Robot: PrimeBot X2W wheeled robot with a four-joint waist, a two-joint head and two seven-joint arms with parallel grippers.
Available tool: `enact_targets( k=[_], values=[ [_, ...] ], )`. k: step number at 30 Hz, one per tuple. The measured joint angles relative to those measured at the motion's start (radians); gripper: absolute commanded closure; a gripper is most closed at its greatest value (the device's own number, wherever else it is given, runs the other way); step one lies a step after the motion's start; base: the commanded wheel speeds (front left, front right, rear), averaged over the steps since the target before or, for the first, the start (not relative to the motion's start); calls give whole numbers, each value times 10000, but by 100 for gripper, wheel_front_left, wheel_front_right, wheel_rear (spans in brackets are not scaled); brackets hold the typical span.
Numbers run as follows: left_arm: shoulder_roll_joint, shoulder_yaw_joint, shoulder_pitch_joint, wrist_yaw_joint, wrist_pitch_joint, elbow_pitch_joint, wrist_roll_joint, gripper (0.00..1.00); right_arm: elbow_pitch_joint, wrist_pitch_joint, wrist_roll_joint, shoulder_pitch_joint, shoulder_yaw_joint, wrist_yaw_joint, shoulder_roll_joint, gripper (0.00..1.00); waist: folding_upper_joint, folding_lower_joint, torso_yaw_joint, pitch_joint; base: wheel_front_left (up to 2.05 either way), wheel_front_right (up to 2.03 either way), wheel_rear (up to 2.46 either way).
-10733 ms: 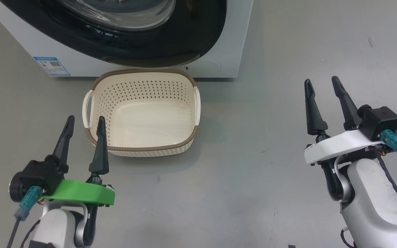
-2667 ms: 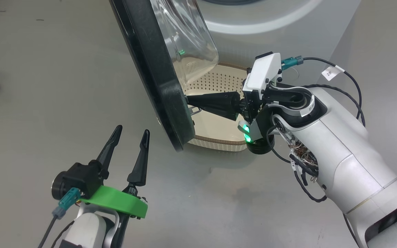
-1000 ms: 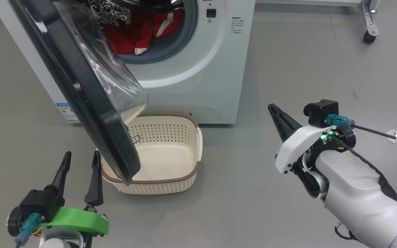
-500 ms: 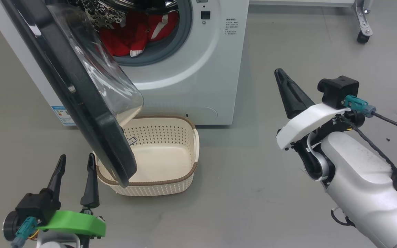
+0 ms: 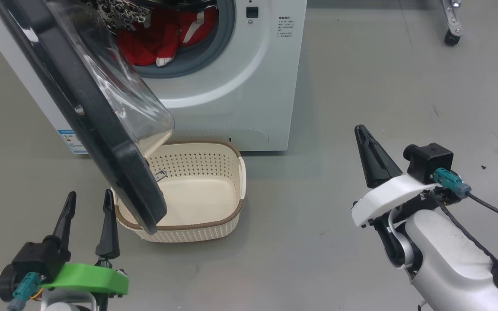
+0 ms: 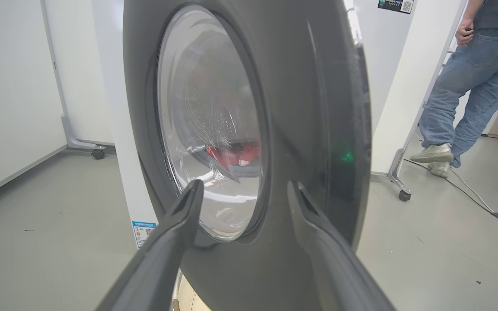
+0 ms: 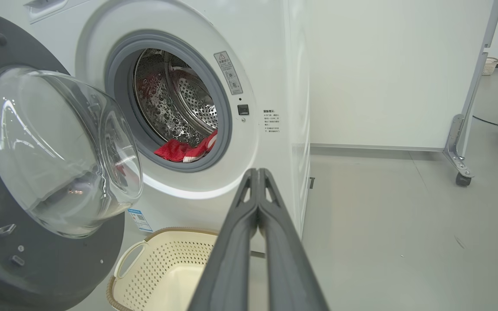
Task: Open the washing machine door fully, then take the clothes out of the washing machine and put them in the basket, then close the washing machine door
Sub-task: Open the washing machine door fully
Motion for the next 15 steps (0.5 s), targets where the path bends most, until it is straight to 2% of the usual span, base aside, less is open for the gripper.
enact_targets(
  k=[3,4,6,15],
  values=[
    [2,-54,0,0,0,-2,0,0,-127,0,-339,347,-211,-4,-21,100,0,0,-46,54,0,0,0],
    [2,-79,0,0,0,-2,0,0,-165,0,-433,458,-274,-8,-36,79,1,0,-52,66,0,0,0],
    [2,-96,0,0,0,0,0,0,-244,0,-593,675,-395,-13,-38,0,0,0,-56,84,0,0,0],
    [2,-115,-1,0,0,29,-2,0,-748,0,-1417,1308,-959,-15,21,0,0,0,-59,122,0,0,0]
  ],
)
